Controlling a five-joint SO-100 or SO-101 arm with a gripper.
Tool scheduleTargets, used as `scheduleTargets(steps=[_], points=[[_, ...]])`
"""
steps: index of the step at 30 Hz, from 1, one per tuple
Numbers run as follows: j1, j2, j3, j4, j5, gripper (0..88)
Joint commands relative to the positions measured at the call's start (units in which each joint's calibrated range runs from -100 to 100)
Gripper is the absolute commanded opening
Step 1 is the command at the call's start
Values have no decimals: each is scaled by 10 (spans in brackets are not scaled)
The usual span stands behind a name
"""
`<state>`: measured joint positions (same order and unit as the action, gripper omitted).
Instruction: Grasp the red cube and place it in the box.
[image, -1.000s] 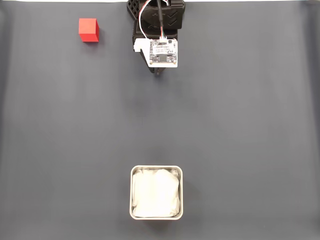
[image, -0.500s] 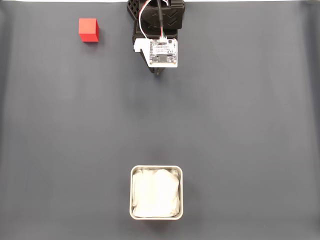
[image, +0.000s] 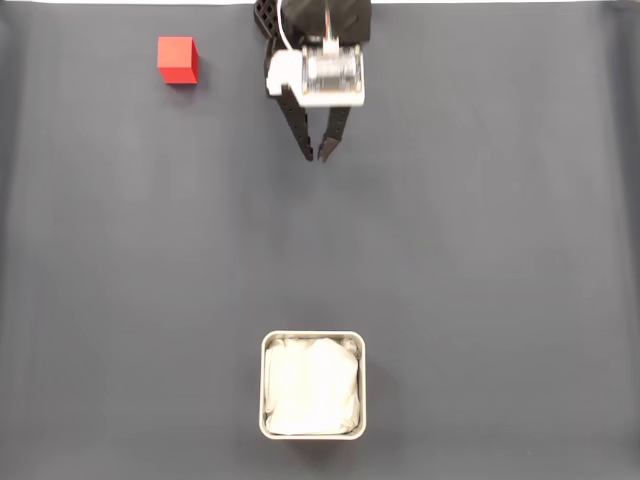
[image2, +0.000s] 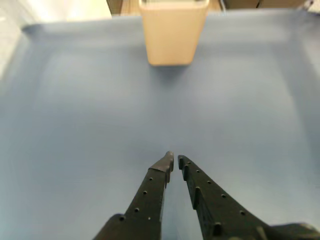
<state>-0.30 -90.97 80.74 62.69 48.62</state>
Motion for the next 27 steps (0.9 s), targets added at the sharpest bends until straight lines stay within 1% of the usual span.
scheduleTargets(steps=[1, 9, 15, 21, 27], points=[[-6, 84, -139, -31, 3, 0], [-6, 214, -369, -28, -6, 0], [-2, 263, -482, 2, 0, 0], [29, 311, -567, 58, -6, 0], [72, 328, -598, 85, -10, 0]])
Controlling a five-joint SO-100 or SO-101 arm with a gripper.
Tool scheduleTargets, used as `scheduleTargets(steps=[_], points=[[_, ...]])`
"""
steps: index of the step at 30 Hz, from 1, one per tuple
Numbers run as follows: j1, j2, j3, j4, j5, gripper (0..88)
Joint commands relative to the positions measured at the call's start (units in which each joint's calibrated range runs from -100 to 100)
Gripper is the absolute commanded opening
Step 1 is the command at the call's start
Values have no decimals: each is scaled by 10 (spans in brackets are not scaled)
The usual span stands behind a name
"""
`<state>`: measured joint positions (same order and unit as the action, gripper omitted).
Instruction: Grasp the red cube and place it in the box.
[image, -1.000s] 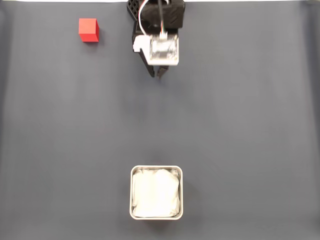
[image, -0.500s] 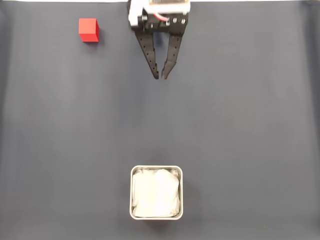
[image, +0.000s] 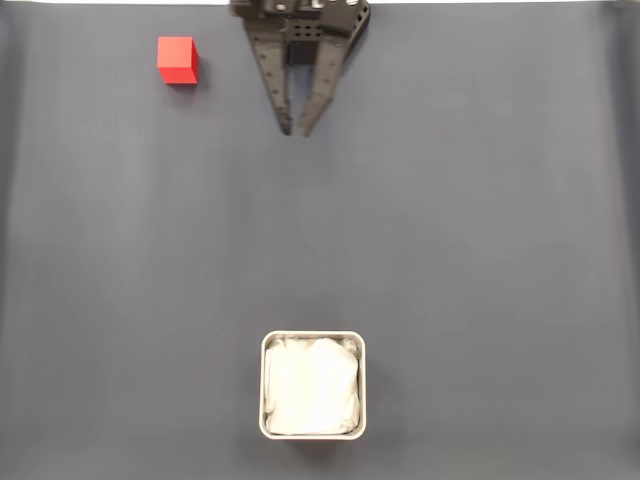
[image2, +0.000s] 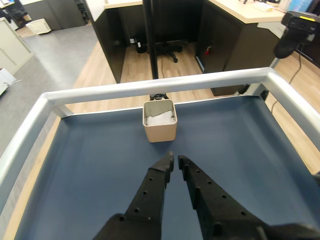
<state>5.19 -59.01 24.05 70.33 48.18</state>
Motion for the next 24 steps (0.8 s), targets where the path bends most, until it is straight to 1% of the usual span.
scheduleTargets(steps=[1, 11, 24], points=[[24, 11, -34, 12, -7, 0], [83, 29, -75, 75, -28, 0], [153, 17, -79, 146, -40, 0]])
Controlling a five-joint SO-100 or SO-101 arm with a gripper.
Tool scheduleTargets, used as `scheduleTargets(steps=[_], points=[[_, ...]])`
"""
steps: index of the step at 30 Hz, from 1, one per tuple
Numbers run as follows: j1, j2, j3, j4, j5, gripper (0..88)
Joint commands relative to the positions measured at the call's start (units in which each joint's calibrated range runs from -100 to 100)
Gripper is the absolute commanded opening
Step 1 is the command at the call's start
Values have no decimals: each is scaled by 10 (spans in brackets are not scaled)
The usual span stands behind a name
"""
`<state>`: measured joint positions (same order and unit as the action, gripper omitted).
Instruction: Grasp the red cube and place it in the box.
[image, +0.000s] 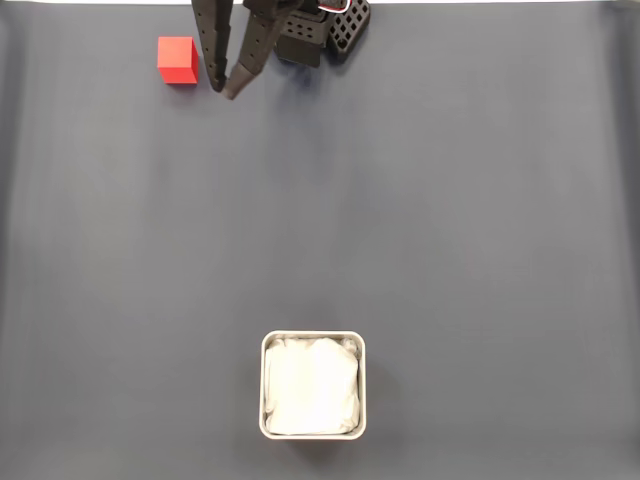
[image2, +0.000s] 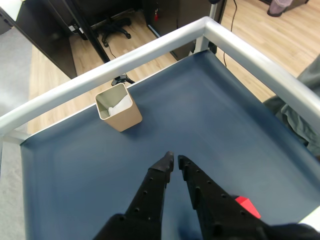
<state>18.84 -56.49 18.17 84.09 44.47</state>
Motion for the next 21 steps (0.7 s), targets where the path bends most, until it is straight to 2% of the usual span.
scheduleTargets(steps=[1, 21], points=[[22, -10, -18, 9, -2, 0], [128, -71, 39, 33, -5, 0]])
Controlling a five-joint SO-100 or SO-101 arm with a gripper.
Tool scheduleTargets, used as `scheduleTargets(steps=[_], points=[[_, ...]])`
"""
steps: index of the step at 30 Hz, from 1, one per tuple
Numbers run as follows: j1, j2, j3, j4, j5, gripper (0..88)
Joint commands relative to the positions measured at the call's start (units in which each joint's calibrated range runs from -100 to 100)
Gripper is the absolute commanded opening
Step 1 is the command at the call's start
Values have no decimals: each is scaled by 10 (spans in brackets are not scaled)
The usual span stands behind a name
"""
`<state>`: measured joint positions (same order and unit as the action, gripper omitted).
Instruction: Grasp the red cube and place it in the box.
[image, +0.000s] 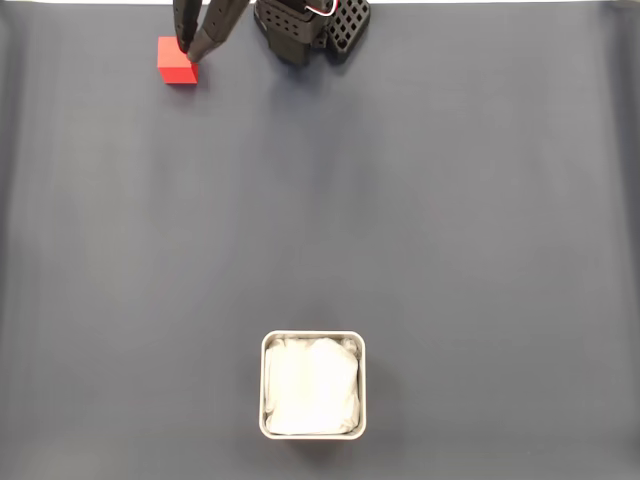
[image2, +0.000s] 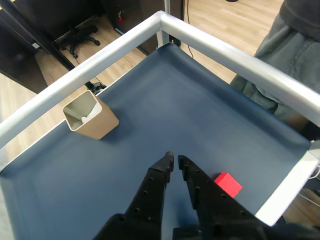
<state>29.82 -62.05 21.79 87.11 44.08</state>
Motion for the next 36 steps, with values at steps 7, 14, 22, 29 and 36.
scheduleTargets(steps=[7, 14, 22, 29, 36], points=[[51, -44, 27, 17, 0, 0], [82, -55, 36, 43, -1, 0], [117, -61, 50, 51, -2, 0], [141, -66, 68, 58, -7, 0], [176, -64, 90, 58, -4, 0]])
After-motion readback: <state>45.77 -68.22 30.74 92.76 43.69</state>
